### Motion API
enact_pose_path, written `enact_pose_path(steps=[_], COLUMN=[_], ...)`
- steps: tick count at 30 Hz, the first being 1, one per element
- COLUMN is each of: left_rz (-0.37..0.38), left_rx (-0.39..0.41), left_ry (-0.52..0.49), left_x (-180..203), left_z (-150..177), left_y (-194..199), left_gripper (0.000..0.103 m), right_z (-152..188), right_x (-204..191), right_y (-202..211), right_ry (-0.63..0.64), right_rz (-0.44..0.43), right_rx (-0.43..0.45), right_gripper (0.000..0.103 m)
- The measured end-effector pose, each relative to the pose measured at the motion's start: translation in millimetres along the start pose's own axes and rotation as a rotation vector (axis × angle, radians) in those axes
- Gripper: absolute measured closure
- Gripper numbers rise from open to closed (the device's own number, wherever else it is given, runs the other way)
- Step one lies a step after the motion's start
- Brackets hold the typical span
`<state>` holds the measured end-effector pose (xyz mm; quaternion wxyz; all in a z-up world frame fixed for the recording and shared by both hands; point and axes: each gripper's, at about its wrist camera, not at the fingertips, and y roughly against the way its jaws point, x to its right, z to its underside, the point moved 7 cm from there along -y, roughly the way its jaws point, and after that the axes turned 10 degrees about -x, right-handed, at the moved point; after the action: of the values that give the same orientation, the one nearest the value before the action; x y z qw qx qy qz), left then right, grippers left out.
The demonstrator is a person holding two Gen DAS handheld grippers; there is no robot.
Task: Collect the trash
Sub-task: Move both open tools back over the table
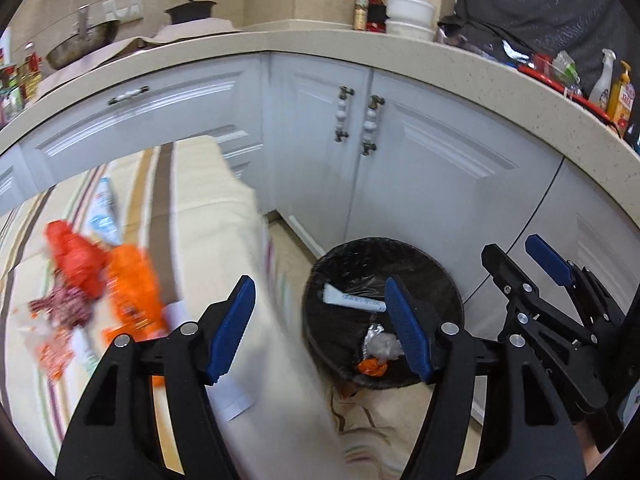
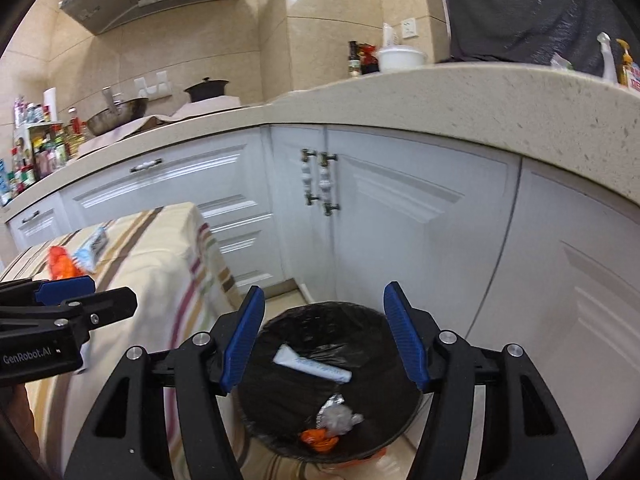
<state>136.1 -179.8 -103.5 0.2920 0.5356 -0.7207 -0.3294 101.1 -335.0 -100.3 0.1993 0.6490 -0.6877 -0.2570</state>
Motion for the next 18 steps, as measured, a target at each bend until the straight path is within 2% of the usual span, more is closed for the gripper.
enact_pose_path(steps=[9,18], left_rz=[-0.102,-0.21], left_rx=[0.0,-0.012], left_ry=[0.097,0.246], left_x=[-82.9,-168.7], left_z=[37.3,76.9], left_y=[41.5,68.7], left_gripper=[0.038,0.038], right_z=[2.2,10.2], right_x=[-70.9,-150.1], right_y=[20.2,21.2], right_ry=[0.077,0.194], right_rz=[-0.126,-0.245], right_rx=[-0.003,-0.035], right_gripper=[0.042,0.042])
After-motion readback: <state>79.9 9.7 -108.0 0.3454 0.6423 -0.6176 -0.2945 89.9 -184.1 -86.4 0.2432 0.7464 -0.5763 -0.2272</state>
